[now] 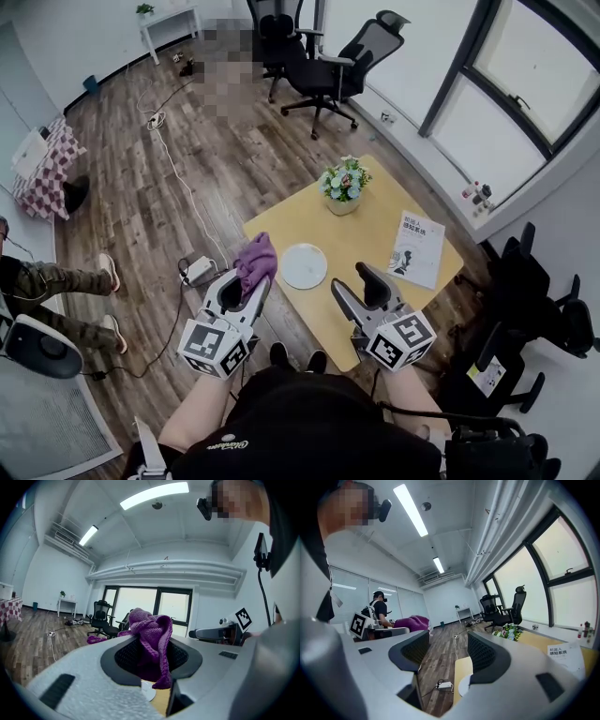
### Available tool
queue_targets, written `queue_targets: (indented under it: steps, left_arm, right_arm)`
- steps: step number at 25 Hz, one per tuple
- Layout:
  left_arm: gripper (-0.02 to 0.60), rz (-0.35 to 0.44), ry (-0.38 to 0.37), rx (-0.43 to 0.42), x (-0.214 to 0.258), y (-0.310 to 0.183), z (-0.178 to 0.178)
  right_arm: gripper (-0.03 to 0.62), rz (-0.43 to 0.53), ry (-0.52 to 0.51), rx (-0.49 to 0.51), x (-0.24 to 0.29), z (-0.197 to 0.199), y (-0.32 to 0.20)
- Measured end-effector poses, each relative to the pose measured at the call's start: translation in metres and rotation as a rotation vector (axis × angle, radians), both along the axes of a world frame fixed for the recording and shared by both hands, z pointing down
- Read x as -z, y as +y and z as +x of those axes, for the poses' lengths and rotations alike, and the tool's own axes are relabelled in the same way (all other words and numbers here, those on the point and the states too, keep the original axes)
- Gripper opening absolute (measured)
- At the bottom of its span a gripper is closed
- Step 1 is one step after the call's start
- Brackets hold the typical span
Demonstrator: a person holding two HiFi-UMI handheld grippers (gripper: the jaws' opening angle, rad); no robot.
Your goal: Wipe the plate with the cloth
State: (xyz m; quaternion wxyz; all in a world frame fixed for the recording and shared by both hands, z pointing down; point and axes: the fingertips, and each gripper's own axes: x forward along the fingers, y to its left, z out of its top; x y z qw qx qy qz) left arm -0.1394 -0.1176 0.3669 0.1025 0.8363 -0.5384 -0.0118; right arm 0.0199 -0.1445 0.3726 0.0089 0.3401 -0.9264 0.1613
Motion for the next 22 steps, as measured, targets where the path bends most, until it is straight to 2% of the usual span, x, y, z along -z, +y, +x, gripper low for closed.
queue_targets:
  steps: [5,10,16,19,22]
  left_arm:
    - [0.118,-0.044,0.010,-0.008,-0.016,-0.008,0.002]
    - [0.118,-0.109,-0.009,-0.005,-0.052,-0.013,0.000]
    - [0.118,-0.254,-0.070,-0.011,-0.127,-0.030,-0.006]
    - [0.118,-0.351,-0.155,-0.035,-0.183,-0.037,-0.003]
    - [0.118,-0.385,-0.312,-0.080,-0.233,-0.056,-0.002]
  right_arm:
    - [0.255,-0.024,0.011,-0.007,-0.012,0.002,-0.008]
    - [0.253,-0.072,0.031,0.002,-0.034,-0.001,-0.011]
    - [0.253,-0.140,0.051,0.035,-0.068,-0.014,-0.017]
    - [0.255,-0.204,0.063,0.039,-0.092,-0.016,-0.015]
    - [0.253,-0.233,0.071,0.048,-0.109,-0.024,-0.017]
